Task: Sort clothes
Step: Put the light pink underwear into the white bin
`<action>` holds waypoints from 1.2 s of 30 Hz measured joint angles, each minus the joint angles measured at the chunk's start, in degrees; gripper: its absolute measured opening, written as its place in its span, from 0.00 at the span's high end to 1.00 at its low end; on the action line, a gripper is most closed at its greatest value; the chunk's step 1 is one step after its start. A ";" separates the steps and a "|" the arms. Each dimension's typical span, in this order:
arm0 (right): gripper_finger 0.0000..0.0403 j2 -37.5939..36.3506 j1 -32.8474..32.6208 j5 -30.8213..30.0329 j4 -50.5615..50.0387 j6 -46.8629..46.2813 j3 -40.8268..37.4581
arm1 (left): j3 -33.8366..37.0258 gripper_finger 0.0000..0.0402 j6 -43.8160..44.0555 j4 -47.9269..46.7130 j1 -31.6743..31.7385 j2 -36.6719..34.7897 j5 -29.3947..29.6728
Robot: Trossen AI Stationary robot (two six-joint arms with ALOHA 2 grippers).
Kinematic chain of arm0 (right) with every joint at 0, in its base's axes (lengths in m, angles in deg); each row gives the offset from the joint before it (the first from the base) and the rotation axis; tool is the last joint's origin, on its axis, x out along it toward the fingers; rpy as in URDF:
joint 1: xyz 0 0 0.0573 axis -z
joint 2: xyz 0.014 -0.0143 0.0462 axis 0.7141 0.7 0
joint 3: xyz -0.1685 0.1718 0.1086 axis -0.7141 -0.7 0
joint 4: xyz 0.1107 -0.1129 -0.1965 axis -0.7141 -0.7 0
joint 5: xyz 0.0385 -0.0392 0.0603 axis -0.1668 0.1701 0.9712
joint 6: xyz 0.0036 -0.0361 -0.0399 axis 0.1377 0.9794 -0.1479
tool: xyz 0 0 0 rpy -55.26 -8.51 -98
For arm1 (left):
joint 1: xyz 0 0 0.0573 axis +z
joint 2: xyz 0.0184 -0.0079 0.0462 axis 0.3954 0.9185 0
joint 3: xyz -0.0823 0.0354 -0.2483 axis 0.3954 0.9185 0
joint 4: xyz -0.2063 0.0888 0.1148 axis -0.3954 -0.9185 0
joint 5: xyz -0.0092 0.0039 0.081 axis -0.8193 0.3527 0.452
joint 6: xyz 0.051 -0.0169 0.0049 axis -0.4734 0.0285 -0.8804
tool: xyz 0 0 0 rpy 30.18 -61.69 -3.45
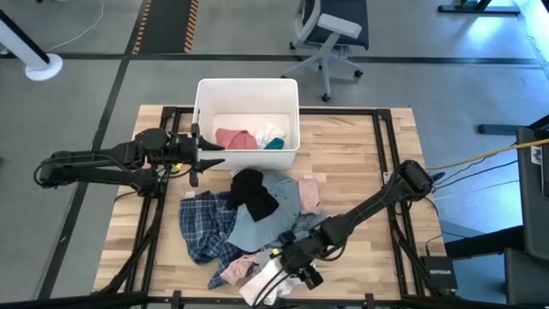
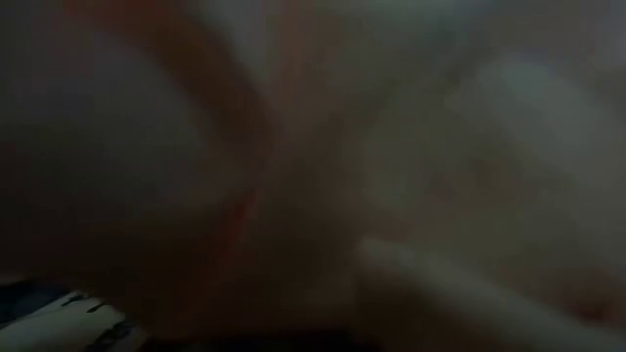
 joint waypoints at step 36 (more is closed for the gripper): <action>0.91 -6.81 0.73 -4.67 -7.99 9.88 2.56 | 0.00 0.60 -0.02 0.06 0.00 0.02 0.01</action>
